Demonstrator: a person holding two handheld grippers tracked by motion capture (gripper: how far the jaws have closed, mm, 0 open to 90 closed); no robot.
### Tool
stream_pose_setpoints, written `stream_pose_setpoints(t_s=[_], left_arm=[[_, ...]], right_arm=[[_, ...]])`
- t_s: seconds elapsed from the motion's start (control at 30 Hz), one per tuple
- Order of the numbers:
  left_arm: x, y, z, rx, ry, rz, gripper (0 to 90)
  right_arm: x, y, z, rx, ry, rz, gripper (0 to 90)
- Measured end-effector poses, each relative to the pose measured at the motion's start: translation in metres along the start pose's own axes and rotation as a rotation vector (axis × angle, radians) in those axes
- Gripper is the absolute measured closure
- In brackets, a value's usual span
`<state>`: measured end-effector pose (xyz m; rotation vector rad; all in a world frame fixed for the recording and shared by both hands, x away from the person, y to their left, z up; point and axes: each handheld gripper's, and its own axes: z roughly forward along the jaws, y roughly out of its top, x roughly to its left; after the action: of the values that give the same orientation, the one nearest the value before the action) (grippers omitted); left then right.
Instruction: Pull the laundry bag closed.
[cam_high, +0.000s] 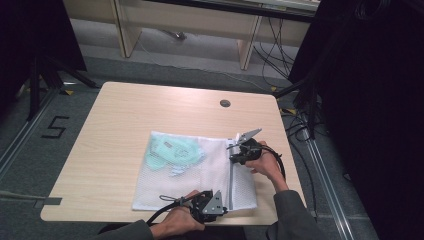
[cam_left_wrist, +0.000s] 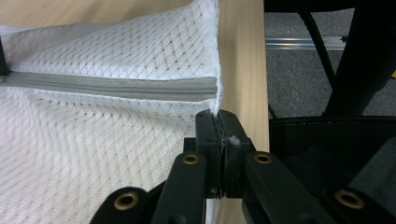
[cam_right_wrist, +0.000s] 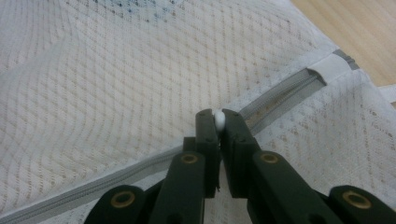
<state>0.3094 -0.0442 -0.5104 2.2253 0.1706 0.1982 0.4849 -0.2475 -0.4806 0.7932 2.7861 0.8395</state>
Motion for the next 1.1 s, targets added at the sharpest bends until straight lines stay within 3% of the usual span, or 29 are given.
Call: stream_pose_setpoints(t_s=[0.07,0.3,0.47,0.5,0.73,0.8,0.9,1.03,1.1], left_arm=[[0.000,0.000,0.000,-0.003,0.007,0.003,88.2],[0.001,0.000,-0.001,-0.002,0.004,0.000,88.3],[0.000,0.000,-0.001,-0.002,0.002,-0.001,88.3],[0.000,0.000,-0.001,-0.004,0.001,-0.002,88.3],[0.000,0.000,-0.001,0.002,-0.004,0.010,88.3],[0.000,0.001,-0.001,0.001,-0.005,0.017,88.3],[0.000,0.001,-0.001,-0.002,-0.005,-0.004,88.3],[-0.001,0.001,-0.002,-0.003,-0.002,-0.002,88.3],[0.000,0.001,-0.002,-0.002,-0.004,-0.003,88.3]], right_arm=[[-0.001,0.000,0.002,-0.022,0.002,0.005,86.3],[-0.002,0.003,0.003,-0.011,-0.012,-0.011,86.3],[-0.005,0.005,0.004,-0.018,-0.027,0.010,86.3],[-0.007,0.006,0.003,-0.007,-0.019,-0.011,86.3],[-0.012,0.008,0.007,-0.023,-0.041,0.024,86.4],[-0.014,0.008,0.007,-0.011,-0.032,0.009,86.3],[-0.015,0.008,0.008,-0.025,-0.031,0.030,86.3],[-0.018,0.011,0.009,-0.024,-0.061,0.024,86.3],[-0.019,0.013,0.010,-0.034,-0.050,0.016,86.4]])
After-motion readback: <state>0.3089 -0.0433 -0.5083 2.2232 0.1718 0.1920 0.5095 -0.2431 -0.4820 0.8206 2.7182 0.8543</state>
